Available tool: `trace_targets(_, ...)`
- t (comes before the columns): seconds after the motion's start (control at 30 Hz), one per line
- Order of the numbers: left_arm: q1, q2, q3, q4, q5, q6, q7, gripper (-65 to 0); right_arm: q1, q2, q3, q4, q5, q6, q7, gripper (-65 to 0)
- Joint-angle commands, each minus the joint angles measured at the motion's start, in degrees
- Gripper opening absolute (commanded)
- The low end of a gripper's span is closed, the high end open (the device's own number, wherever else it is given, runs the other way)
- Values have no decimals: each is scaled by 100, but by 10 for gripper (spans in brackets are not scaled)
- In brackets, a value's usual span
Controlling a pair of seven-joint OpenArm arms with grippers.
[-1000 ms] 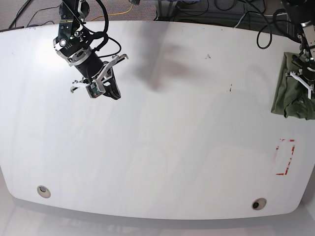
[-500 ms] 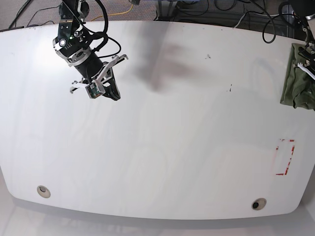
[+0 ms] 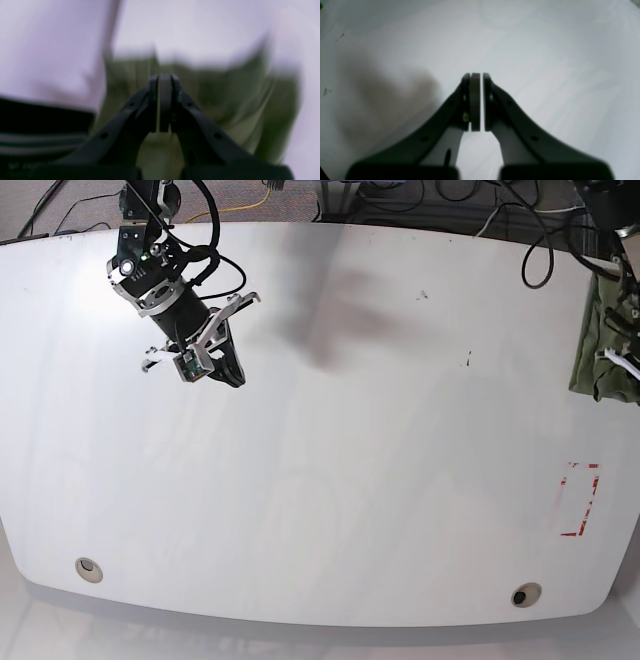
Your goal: Layout the t-shirt on the table in an organized manner, then fold the t-shirt properly
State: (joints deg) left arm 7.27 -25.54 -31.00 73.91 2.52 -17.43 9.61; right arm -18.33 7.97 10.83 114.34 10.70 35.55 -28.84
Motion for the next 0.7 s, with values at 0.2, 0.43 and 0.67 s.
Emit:
trace_targets(0.2,-54,264,617,1308,-19,24,-103,-650,527,69,363,166,42,-8,172,-634)
trace_targets(0.43,-116,765,1206,1844,-19,24,-103,-650,809,553,442,60,-204,-8,172,-634)
trace_targets(0.67,-133,1363,1839,2293,-2,24,-103,-650,940,729,864,-204,-186,-8,233,-634)
